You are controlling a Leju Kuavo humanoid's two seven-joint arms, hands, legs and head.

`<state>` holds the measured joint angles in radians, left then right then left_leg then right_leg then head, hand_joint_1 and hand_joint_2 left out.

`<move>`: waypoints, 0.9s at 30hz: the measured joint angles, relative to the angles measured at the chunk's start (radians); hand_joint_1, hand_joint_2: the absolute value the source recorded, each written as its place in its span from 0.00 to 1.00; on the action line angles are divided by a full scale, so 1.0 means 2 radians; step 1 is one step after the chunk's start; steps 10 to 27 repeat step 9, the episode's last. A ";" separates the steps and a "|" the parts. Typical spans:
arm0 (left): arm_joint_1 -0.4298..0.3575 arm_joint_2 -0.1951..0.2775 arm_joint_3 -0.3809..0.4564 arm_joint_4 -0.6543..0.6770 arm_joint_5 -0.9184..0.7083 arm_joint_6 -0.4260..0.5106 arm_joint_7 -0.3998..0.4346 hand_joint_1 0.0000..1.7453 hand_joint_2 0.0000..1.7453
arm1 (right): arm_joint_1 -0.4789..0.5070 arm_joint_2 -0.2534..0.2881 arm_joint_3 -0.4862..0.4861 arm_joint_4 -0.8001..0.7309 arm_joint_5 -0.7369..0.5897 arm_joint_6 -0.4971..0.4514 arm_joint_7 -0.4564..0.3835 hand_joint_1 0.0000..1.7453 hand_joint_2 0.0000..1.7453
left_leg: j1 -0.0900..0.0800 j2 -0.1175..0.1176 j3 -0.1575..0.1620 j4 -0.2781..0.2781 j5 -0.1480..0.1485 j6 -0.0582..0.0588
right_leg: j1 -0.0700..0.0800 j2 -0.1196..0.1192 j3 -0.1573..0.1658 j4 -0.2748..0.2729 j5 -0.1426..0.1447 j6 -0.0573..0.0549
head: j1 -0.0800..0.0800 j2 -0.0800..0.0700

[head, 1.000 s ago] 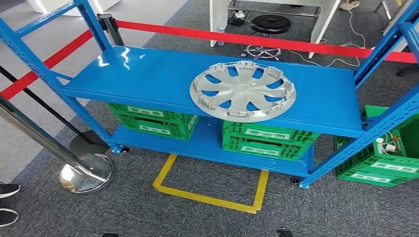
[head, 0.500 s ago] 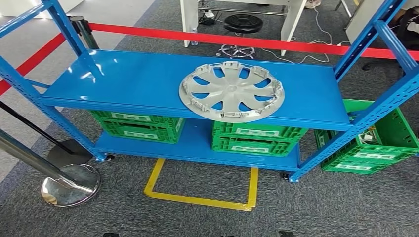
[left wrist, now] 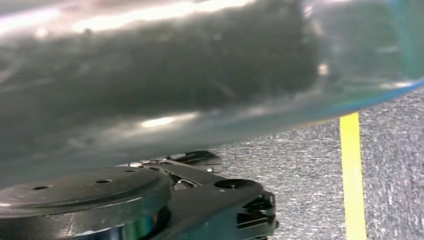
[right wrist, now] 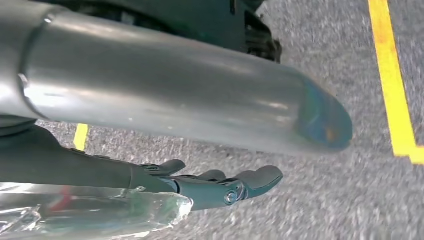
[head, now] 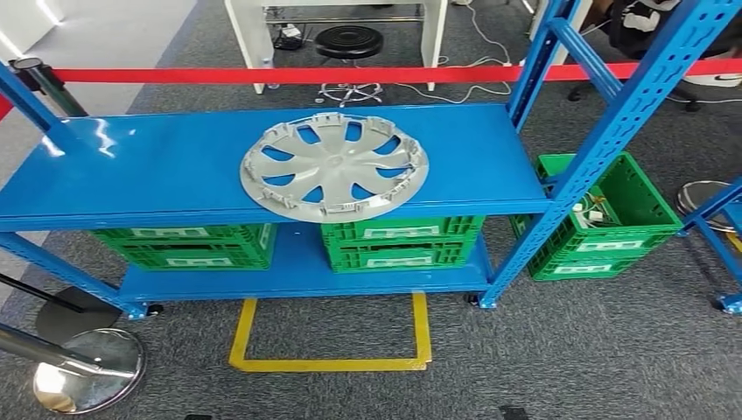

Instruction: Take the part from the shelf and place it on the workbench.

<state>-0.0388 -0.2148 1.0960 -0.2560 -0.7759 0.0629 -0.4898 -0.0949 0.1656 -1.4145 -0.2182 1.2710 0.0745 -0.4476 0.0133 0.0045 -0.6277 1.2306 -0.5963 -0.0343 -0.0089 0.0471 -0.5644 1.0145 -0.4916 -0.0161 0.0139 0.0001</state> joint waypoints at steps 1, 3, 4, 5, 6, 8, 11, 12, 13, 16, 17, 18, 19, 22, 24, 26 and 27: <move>0.000 0.000 0.001 0.000 0.000 0.000 0.000 0.00 0.00 | 0.000 0.000 0.000 0.000 0.000 0.000 0.000 0.00 0.00 | 0.002 -0.008 0.013 -0.032 0.022 0.000 | -0.001 0.006 0.001 0.000 -0.001 0.002 | 0.000 0.000; 0.000 0.000 0.004 0.000 -0.001 0.000 0.001 0.00 0.00 | -0.001 0.000 0.000 0.000 -0.002 -0.001 -0.001 0.00 0.00 | 0.005 -0.027 0.036 -0.087 0.045 0.001 | 0.000 0.016 0.001 0.002 -0.001 0.007 | -0.001 0.000; -0.001 -0.001 0.005 0.000 -0.002 0.000 0.001 0.00 0.00 | -0.001 0.000 0.000 0.000 -0.003 -0.001 -0.002 0.00 0.00 | 0.006 -0.034 0.040 -0.102 0.047 0.002 | 0.000 0.019 -0.002 0.004 -0.002 0.009 | -0.001 0.000; -0.001 -0.001 0.006 0.000 -0.003 0.000 0.002 0.00 0.00 | -0.001 0.000 0.000 0.000 -0.004 -0.002 -0.002 0.00 0.00 | 0.006 -0.035 0.041 -0.107 0.045 0.004 | 0.000 0.021 -0.004 0.004 -0.001 0.009 | -0.001 0.000; -0.002 -0.002 0.006 0.000 -0.004 0.000 0.003 0.00 0.00 | 0.000 0.000 -0.001 0.000 -0.005 -0.003 -0.003 0.00 0.00 | 0.005 -0.035 0.041 -0.109 0.045 0.006 | 0.000 0.022 -0.005 0.004 -0.001 0.009 | -0.001 0.000; -0.001 -0.003 0.007 0.000 -0.005 0.001 0.004 0.00 0.00 | 0.001 0.000 -0.001 0.000 -0.007 -0.003 -0.003 0.00 0.00 | 0.003 -0.035 0.041 -0.109 0.045 0.007 | -0.001 0.022 -0.004 0.002 0.000 0.007 | -0.001 0.000; -0.001 -0.003 0.007 0.000 -0.005 0.001 0.005 0.00 0.00 | 0.001 0.000 -0.001 0.000 -0.008 -0.003 -0.002 0.00 0.00 | 0.003 -0.035 0.041 -0.109 0.046 0.008 | -0.002 0.022 -0.004 0.001 0.000 0.007 | 0.000 0.000; -0.001 -0.003 0.007 0.000 -0.005 0.001 0.005 0.00 0.00 | 0.001 0.000 -0.001 0.000 -0.008 -0.003 -0.002 0.00 0.00 | 0.003 -0.035 0.041 -0.109 0.046 0.008 | -0.002 0.022 -0.004 0.001 0.000 0.007 | 0.000 0.000; -0.001 -0.003 0.007 0.000 -0.005 0.001 0.005 0.00 0.00 | 0.001 0.000 -0.001 0.000 -0.008 -0.003 -0.002 0.00 0.00 | 0.003 -0.035 0.041 -0.109 0.046 0.008 | -0.002 0.022 -0.004 0.001 0.000 0.007 | 0.000 0.000; -0.001 -0.003 0.007 0.000 -0.005 0.001 0.005 0.00 0.00 | 0.001 0.000 -0.001 0.000 -0.008 -0.003 -0.002 0.00 0.00 | 0.003 -0.035 0.041 -0.109 0.046 0.008 | -0.002 0.022 -0.004 0.001 0.000 0.007 | 0.000 0.000; -0.001 -0.003 0.007 0.000 -0.005 0.001 0.005 0.00 0.00 | 0.001 0.000 -0.001 0.000 -0.008 -0.003 -0.002 0.00 0.00 | 0.003 -0.035 0.041 -0.109 0.046 0.008 | -0.002 0.022 -0.004 0.001 0.000 0.007 | 0.000 0.000; -0.001 -0.003 0.007 0.000 -0.005 0.001 0.005 0.00 0.00 | 0.001 0.000 -0.001 0.000 -0.008 -0.003 -0.002 0.00 0.00 | 0.003 -0.035 0.041 -0.109 0.046 0.008 | -0.002 0.022 -0.004 0.001 0.000 0.007 | 0.000 0.000; -0.001 -0.003 0.007 0.000 -0.005 0.001 0.005 0.00 0.00 | 0.001 0.000 -0.001 0.000 -0.008 -0.003 -0.002 0.00 0.00 | 0.003 -0.035 0.041 -0.109 0.046 0.008 | -0.002 0.022 -0.004 0.001 0.000 0.007 | 0.000 0.000; -0.001 -0.003 0.007 0.000 -0.005 0.001 0.005 0.00 0.00 | 0.001 0.000 -0.001 0.000 -0.008 -0.003 -0.002 0.00 0.00 | 0.003 -0.035 0.041 -0.109 0.046 0.008 | -0.002 0.022 -0.004 0.001 0.000 0.007 | 0.000 0.000; -0.001 -0.003 0.007 0.000 -0.005 0.001 0.005 0.00 0.00 | 0.001 0.000 -0.001 0.000 -0.008 -0.003 -0.002 0.00 0.00 | 0.003 -0.035 0.041 -0.109 0.046 0.008 | -0.002 0.022 -0.004 0.001 0.000 0.007 | 0.000 0.000; -0.001 -0.003 0.007 0.000 -0.005 0.001 0.005 0.00 0.00 | 0.001 0.000 -0.001 0.000 -0.008 -0.003 -0.002 0.00 0.00 | 0.003 -0.035 0.041 -0.109 0.046 0.008 | -0.002 0.022 -0.004 0.001 0.000 0.007 | 0.000 0.000; -0.001 -0.003 0.007 0.000 -0.005 0.001 0.005 0.00 0.00 | 0.001 0.000 -0.001 0.000 -0.008 -0.003 -0.002 0.00 0.00 | 0.003 -0.035 0.041 -0.109 0.046 0.008 | -0.002 0.022 -0.004 0.001 0.000 0.007 | 0.000 0.000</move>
